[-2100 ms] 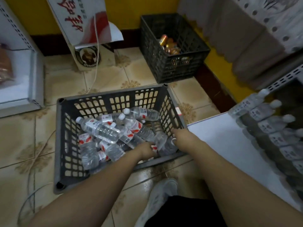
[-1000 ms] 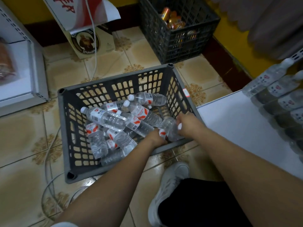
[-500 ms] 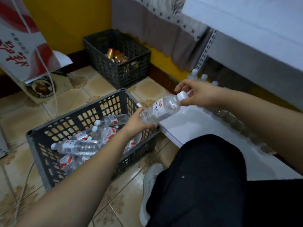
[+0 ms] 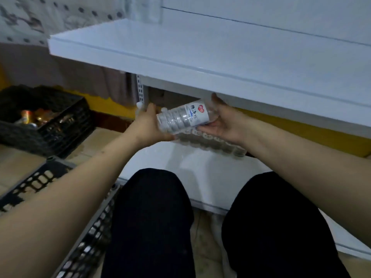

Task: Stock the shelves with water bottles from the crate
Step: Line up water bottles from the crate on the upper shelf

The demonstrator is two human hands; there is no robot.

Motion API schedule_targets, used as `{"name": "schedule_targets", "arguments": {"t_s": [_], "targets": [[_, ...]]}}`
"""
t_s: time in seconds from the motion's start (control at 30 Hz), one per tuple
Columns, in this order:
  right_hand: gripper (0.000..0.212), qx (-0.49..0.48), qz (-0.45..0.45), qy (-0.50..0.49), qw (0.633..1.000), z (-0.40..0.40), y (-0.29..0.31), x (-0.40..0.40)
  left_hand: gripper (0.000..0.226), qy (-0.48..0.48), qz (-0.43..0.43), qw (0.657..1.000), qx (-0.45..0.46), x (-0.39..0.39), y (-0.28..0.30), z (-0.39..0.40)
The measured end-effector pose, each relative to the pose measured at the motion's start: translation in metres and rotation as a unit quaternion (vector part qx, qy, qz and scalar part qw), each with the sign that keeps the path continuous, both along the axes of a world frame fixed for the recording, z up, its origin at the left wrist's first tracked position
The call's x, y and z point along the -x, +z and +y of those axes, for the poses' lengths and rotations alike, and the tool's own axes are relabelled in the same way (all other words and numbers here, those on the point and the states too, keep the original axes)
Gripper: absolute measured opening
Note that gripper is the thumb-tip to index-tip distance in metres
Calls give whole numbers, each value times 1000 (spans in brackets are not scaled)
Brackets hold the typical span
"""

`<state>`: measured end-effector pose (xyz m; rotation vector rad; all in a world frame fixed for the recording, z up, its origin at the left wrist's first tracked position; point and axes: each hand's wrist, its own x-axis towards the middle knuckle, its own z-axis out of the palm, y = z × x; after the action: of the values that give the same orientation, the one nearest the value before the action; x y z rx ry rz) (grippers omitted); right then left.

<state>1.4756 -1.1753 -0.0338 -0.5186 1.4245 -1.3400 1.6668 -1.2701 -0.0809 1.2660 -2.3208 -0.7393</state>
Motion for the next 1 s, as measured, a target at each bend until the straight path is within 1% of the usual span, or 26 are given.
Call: {"name": "schedule_targets", "arguments": {"t_s": [0.03,0.1,0.17,0.2,0.27,0.3,0.33,0.4,0.43,0.5,0.57,0.67,0.7,0.73,0.77,0.8,0.83,0.87,0.9,0.93,1.0], "targets": [[31,-1,-9,-19,1000,2,-1,14,90,-27,-2,999,-41,12,0,-3],[34,-10,21,-37,999,2,-8,36,90,-39,33,985,-163,28,-6,-13],[37,-23,57,-47,997,-3,-18,49,88,-34,103,952,-287,34,-21,-24],[38,-32,66,-54,996,-7,-22,52,84,-31,125,933,-336,35,-30,-30],[41,-43,67,-59,995,-19,-32,54,67,-36,150,896,-417,36,-48,-38],[40,-44,67,-55,995,-27,-38,54,58,-38,166,879,-445,37,-58,-40],[35,-44,67,-45,996,-36,-43,52,53,-36,188,864,-466,37,-68,-44],[28,-50,69,-26,996,-56,-54,46,49,-8,234,835,-497,34,-91,-53],[29,-57,82,-10,995,-68,-60,41,47,12,254,823,-508,31,-102,-58],[49,-79,127,20,989,-97,-76,28,45,51,284,805,-518,21,-127,-71],[57,-92,178,40,979,-125,-94,10,45,80,295,800,-517,7,-152,-82],[55,-77,267,90,956,-169,-124,-13,48,129,289,810,-494,-18,-186,-101],[53,-78,298,104,946,-184,-131,-21,48,147,274,825,-472,-27,-194,-108],[50,-85,327,115,934,-197,-137,-28,48,158,243,852,-435,-35,-201,-116],[48,-97,348,122,924,-210,-142,-35,48,160,189,889,-386,-43,-208,-124],[47,-105,361,132,917,-222,-148,-42,51,152,116,925,-329,-52,-214,-131],[48,-105,370,140,912,-233,-156,-49,53,135,30,953,-271,-63,-220,-139],[50,-93,385,142,907,-244,-166,-55,54,115,-59,968,-217,-73,-225,-145],[51,-78,406,142,899,-253,-173,-62,54,97,-139,971,-166,-83,-232,-152],[52,-66,428,143,890,-263,-179,-69,53,81,-208,967,-121,-94,-238,-158],[54,-64,471,132,870,-282,-186,-81,49,67,-296,950,-71,-111,-250,-168]]}}
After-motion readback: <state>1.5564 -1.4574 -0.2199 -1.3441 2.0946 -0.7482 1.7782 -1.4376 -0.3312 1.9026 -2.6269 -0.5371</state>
